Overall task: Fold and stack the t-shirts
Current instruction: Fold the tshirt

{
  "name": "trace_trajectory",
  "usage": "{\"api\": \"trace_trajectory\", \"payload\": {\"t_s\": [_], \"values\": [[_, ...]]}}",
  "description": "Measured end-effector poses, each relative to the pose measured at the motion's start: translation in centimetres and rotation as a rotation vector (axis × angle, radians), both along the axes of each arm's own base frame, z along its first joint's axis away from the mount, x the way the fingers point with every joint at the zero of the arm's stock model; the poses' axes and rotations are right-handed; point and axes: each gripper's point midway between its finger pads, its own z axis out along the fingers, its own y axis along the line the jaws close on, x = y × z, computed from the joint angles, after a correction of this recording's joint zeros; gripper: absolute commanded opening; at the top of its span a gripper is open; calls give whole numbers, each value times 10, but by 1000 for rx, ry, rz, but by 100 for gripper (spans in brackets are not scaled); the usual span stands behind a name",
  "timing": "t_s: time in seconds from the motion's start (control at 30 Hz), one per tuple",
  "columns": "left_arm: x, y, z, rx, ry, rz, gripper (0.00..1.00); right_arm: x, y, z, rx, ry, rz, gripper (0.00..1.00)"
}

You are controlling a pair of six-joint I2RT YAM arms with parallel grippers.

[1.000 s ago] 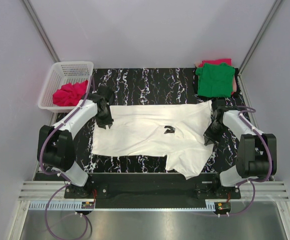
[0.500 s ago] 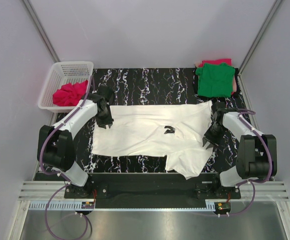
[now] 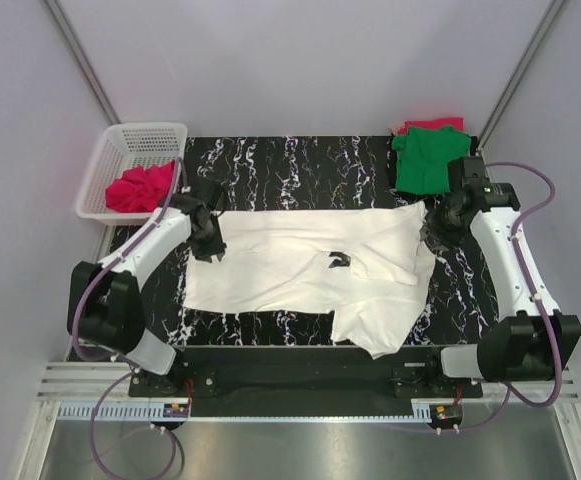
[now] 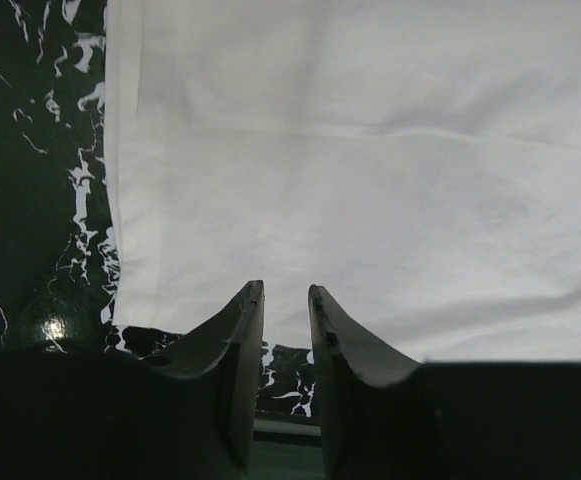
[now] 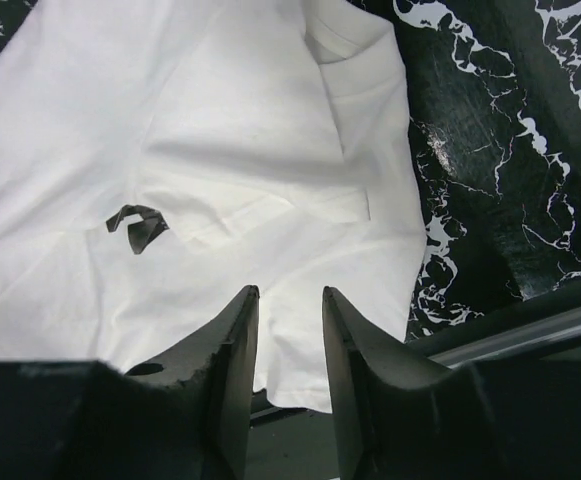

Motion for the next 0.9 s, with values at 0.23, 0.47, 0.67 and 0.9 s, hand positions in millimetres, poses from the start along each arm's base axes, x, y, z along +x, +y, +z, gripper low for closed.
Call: {"api": "trace_trajectory", "payload": {"t_s": [0.23, 0.47, 0.67, 0.9], "values": [[-76, 20, -16, -6, 57, 50, 31, -66, 20, -34, 66, 150, 53, 35], [-105, 29, 3, -27, 2, 124, 41, -136, 43, -41, 159, 201, 58, 35], [-106, 29, 5, -24, 19, 162, 41, -145, 50, -41, 183, 181, 54, 37], [-65, 17, 19, -29, 3, 161, 36, -88, 54, -35, 153, 141, 56, 0]]}}
